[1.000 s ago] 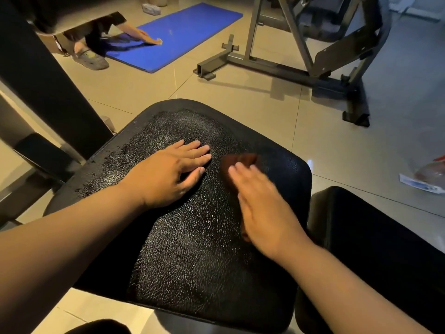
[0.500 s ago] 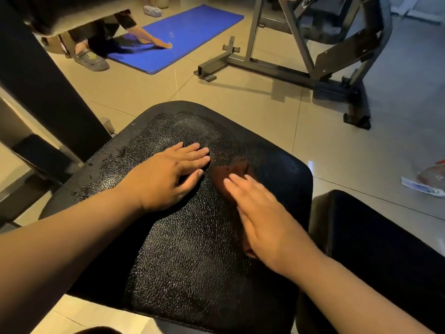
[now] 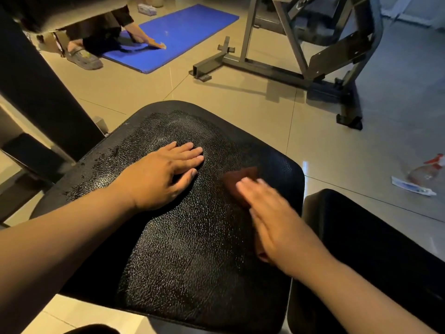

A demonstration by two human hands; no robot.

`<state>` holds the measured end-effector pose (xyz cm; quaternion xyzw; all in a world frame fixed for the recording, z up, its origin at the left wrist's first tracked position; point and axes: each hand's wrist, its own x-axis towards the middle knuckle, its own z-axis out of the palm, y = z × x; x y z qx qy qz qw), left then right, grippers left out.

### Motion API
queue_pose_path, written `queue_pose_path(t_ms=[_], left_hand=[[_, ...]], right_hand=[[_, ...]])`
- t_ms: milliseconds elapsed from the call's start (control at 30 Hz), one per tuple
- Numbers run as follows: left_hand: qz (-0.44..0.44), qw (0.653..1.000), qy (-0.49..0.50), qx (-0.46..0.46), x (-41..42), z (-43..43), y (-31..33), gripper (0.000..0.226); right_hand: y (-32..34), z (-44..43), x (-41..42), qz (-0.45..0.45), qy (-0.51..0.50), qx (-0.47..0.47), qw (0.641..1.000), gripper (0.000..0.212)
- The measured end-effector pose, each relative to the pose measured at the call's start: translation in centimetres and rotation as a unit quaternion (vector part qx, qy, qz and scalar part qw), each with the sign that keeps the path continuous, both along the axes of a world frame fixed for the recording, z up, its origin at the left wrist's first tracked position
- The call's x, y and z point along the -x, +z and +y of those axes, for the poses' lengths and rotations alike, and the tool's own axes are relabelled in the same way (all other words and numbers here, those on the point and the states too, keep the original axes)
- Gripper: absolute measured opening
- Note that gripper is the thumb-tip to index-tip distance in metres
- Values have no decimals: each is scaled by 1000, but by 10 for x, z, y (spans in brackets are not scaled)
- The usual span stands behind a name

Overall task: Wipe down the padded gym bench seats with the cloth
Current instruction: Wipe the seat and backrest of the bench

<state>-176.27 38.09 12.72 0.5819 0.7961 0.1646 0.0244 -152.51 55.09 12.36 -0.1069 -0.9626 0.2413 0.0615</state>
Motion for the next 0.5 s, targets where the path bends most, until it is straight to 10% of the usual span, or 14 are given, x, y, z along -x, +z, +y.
queue_pose_path(t_ms=[200, 500], left_hand=[[0, 1000, 9, -12, -1, -1, 1, 54], [4, 998, 36, -54, -3, -1, 1, 51]], right_hand=[[-1, 7, 90, -16, -186, -29, 982, 62], [4, 6, 66, -13, -21, -14, 1000, 54]])
